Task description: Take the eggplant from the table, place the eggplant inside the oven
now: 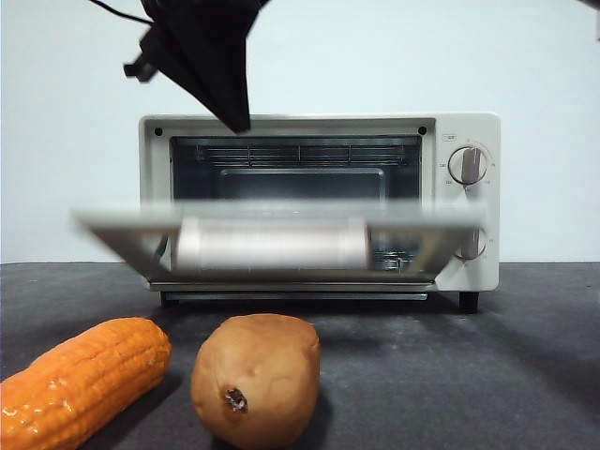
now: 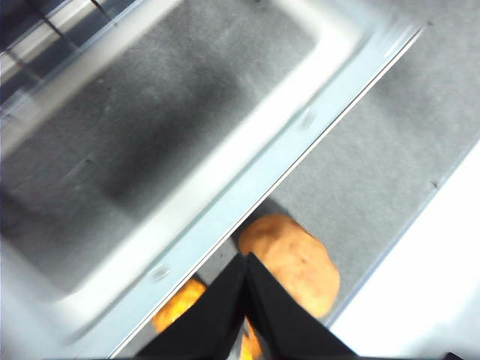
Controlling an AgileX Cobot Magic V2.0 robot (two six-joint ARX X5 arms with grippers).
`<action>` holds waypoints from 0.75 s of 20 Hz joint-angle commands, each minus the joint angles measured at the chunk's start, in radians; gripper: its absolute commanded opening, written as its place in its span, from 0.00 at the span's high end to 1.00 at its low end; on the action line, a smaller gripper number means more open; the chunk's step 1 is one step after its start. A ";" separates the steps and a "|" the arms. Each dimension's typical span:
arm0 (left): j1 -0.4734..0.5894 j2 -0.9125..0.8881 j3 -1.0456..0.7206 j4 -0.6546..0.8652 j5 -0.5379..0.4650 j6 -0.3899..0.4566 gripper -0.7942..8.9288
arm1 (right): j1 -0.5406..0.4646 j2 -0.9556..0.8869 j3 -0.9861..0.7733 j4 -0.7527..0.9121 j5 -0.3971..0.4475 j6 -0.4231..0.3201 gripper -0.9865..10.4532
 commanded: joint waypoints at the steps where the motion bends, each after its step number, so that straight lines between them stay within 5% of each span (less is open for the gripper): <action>1: 0.000 -0.055 0.027 0.002 0.001 0.015 0.91 | 0.011 0.049 0.023 0.039 -0.048 -0.078 0.86; 8: 0.171 -0.369 -0.229 0.185 -0.002 -0.061 0.91 | 0.011 0.320 0.165 0.001 -0.056 -0.316 0.86; 15: 0.392 -0.722 -0.635 0.393 -0.002 -0.163 0.91 | 0.031 0.727 0.424 -0.108 0.186 -0.605 0.86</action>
